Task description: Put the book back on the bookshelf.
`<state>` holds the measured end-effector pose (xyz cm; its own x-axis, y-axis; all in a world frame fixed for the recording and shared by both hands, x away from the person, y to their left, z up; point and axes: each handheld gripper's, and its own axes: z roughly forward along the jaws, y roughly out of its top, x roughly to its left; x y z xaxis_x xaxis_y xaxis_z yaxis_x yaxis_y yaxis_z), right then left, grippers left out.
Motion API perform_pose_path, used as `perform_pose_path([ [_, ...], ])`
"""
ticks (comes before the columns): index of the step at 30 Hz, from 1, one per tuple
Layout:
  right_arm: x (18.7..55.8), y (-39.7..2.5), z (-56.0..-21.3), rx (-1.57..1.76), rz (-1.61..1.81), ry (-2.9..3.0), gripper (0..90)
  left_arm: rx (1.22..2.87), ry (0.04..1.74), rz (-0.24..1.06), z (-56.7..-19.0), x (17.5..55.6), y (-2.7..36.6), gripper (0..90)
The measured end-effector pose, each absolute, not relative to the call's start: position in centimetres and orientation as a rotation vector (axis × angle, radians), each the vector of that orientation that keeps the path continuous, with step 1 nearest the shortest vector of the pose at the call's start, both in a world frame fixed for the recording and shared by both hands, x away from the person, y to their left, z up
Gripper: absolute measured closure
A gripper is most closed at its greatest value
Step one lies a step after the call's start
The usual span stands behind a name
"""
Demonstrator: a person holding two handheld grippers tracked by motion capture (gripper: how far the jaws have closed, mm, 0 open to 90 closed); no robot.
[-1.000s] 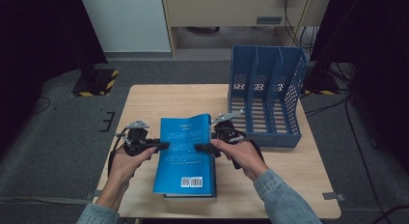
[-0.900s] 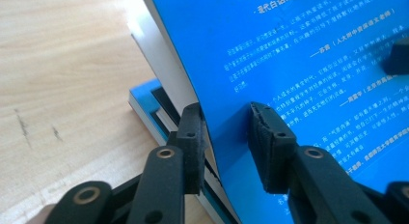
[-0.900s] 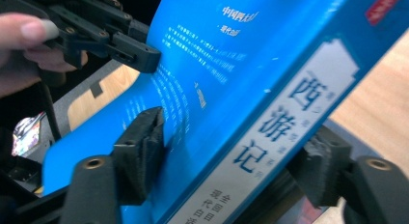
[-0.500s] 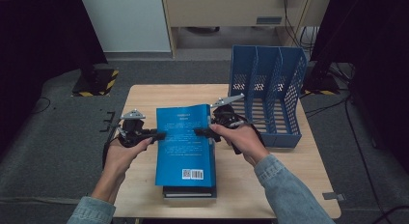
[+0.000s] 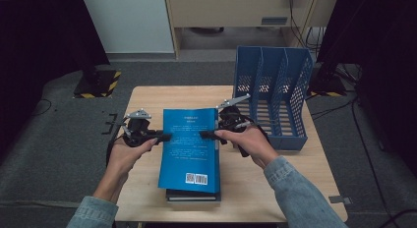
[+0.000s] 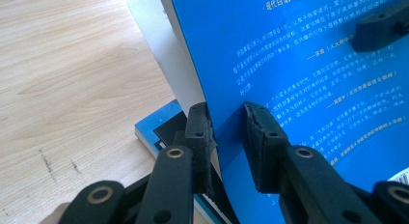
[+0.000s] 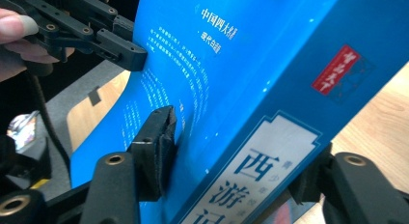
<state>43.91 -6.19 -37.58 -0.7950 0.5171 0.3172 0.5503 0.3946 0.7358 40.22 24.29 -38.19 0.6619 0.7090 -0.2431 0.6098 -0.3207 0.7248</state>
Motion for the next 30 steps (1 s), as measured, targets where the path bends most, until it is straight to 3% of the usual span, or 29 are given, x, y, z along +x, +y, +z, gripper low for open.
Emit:
perform_pose_path([
  [30,44.6,-4.5,-31.5,-0.924,-1.392,-2.749,55.7,2.087,0.963,0.239,-33.6,41.2,25.1,74.7],
])
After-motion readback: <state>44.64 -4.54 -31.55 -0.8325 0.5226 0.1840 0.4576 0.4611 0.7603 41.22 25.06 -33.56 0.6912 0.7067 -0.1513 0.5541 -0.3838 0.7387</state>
